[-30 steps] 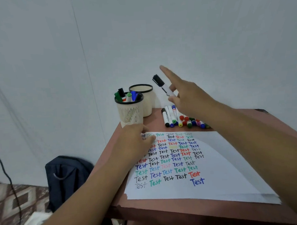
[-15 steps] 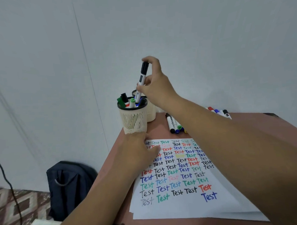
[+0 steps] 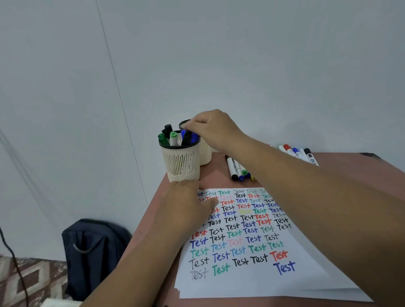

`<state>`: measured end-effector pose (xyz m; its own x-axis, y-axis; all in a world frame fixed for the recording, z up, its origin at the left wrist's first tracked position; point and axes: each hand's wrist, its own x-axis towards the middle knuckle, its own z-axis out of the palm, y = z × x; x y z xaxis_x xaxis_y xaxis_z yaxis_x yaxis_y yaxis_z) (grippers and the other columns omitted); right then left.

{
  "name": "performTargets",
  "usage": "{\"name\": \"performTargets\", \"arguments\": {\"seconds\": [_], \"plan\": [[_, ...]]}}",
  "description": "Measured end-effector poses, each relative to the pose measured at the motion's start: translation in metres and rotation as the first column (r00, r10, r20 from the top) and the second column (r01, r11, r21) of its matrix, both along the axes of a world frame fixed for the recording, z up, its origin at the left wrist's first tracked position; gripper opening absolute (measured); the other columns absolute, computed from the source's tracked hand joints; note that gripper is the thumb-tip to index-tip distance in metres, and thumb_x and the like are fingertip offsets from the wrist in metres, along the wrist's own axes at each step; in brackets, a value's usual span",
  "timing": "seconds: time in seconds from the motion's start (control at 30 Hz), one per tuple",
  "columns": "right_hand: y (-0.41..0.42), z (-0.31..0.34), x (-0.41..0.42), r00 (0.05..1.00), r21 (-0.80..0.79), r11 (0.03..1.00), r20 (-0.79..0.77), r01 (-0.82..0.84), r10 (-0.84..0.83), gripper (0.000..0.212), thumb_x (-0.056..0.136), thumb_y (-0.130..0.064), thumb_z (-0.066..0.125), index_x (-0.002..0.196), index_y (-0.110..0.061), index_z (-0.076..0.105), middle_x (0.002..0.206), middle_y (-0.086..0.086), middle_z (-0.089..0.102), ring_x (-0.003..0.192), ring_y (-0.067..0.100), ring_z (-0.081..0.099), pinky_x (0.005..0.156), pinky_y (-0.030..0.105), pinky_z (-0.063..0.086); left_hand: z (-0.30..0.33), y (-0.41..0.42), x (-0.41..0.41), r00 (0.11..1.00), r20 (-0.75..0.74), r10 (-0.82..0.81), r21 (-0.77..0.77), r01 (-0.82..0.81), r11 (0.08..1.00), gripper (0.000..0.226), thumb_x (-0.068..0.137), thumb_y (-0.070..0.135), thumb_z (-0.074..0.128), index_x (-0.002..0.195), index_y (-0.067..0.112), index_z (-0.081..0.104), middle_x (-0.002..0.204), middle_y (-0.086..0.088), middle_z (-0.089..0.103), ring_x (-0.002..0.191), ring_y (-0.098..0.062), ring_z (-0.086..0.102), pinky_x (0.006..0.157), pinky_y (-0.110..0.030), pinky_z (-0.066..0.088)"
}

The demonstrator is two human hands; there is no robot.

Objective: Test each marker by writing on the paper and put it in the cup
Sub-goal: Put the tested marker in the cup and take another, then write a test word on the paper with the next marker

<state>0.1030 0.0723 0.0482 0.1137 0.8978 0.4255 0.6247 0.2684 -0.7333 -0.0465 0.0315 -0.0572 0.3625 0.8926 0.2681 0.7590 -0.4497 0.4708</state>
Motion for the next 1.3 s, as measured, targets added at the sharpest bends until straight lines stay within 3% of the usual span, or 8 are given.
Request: {"name": "performTargets", "arguments": {"seconds": [0.1, 0.2, 0.4, 0.73, 0.83, 1.0, 1.17, 1.3], "plan": [[-0.008, 0.001, 0.013, 0.999, 0.036, 0.998, 0.003, 0.043, -0.043, 0.027, 0.100, -0.016, 0.057, 0.121, -0.026, 0.073, 0.117, -0.010, 0.070, 0.109, 0.003, 0.061, 0.090, 0.011, 0.045, 0.000, 0.000, 0.000, 1.000, -0.012, -0.001, 0.008, 0.001, 1.000, 0.049, 0.083, 0.061, 0.065, 0.123, 0.033, 0.063, 0.121, 0.011, 0.061, 0.113, -0.010, 0.052, 0.095, -0.036, 0.049], [-0.019, -0.003, 0.037, 0.950, -0.078, 0.992, 0.305, 0.095, -0.067, 0.036, 0.097, -0.005, 0.056, 0.121, -0.028, 0.073, 0.126, -0.009, 0.067, 0.114, 0.007, 0.058, 0.086, 0.011, 0.044, 0.001, -0.001, -0.001, 1.000, -0.019, 0.003, 0.007, -0.003, 1.000, 0.048, 0.084, 0.062, 0.065, 0.123, 0.035, 0.063, 0.123, 0.011, 0.060, 0.113, -0.011, 0.052, 0.095, -0.037, 0.049], [-0.041, -0.027, 0.070, 0.652, -0.459, 0.840, 0.737, 0.288, 0.179, 0.037, 0.092, -0.046, 0.072, 0.127, -0.055, 0.064, 0.134, -0.005, 0.046, 0.119, 0.022, 0.048, 0.104, 0.042, 0.043, 0.003, -0.003, -0.001, 0.999, -0.031, 0.006, 0.028, -0.005, 1.000, 0.048, 0.084, 0.062, 0.064, 0.124, 0.036, 0.062, 0.126, 0.011, 0.060, 0.116, -0.012, 0.052, 0.097, -0.037, 0.048], [-0.042, -0.058, 0.075, 0.528, -0.217, 0.951, 0.846, 0.219, 0.071, 0.028, 0.103, -0.045, 0.051, 0.126, -0.038, 0.065, 0.116, 0.005, 0.059, 0.121, 0.028, 0.050, 0.088, 0.040, 0.033, 0.006, -0.008, 0.000, 0.998, -0.055, 0.006, 0.133, 0.001, 0.991, 0.048, 0.087, 0.061, 0.061, 0.126, 0.032, 0.062, 0.124, 0.011, 0.062, 0.115, -0.011, 0.051, 0.092, -0.032, 0.046], [-0.052, -0.052, 0.077, 0.707, -0.094, 0.980, 0.705, 0.174, -0.058, 0.032, 0.109, -0.038, 0.044, 0.129, -0.027, 0.066, 0.113, 0.003, 0.065, 0.111, 0.022, 0.056, 0.090, 0.037, 0.042, 0.007, -0.011, -0.001, 0.999, -0.046, -0.030, 0.209, 0.039, 0.977, 0.045, 0.092, 0.058, 0.056, 0.128, 0.032, 0.059, 0.128, 0.014, 0.060, 0.121, -0.009, 0.044, 0.095, -0.026, 0.036], [-0.088, -0.037, 0.069, 0.985, 0.018, 0.985, 0.001, 0.174, -0.174, 0.024, 0.110, -0.026, 0.045, 0.110, -0.026, 0.069, 0.093, -0.005, 0.069, 0.080, 0.010, 0.065, 0.068, 0.019, 0.051, 0.007, -0.017, 0.000, 0.986, 0.047, -0.160, 0.258, 0.143, 0.955, 0.054, 0.098, 0.047, 0.055, 0.147, 0.033, 0.037, 0.147, 0.013, 0.042, 0.134, -0.006, 0.033, 0.098, -0.015, 0.021], [-0.118, -0.033, 0.048, 0.830, -0.047, 0.999, -0.557, -0.006, -0.022, 0.025, 0.109, -0.020, 0.049, 0.105, -0.013, 0.073, 0.085, 0.006, 0.073, 0.079, 0.018, 0.069, 0.072, 0.029, 0.061, 0.005, -0.022, 0.001, 0.946, 0.168, -0.277, 0.250, 0.231, 0.940, 0.060, 0.102, 0.045, 0.049, 0.155, 0.031, 0.025, 0.153, 0.012, 0.035, 0.138, -0.002, 0.029, 0.107, -0.017, 0.020], [-0.134, -0.037, 0.027, 0.683, -0.069, 0.995, -0.730, -0.073, -0.001, 0.024, 0.107, -0.022, 0.055, 0.105, -0.005, 0.071, 0.087, 0.009, 0.077, 0.085, 0.024, 0.073, 0.082, 0.037, 0.064, 0.002, -0.022, 0.001, 0.921, 0.191, -0.339, 0.303, 0.273, 0.913, 0.033, 0.105, 0.038, 0.043, 0.136, 0.029, 0.048, 0.104, 0.019, 0.051, 0.096, 0.003, 0.047, 0.079, -0.023, 0.037]]}}
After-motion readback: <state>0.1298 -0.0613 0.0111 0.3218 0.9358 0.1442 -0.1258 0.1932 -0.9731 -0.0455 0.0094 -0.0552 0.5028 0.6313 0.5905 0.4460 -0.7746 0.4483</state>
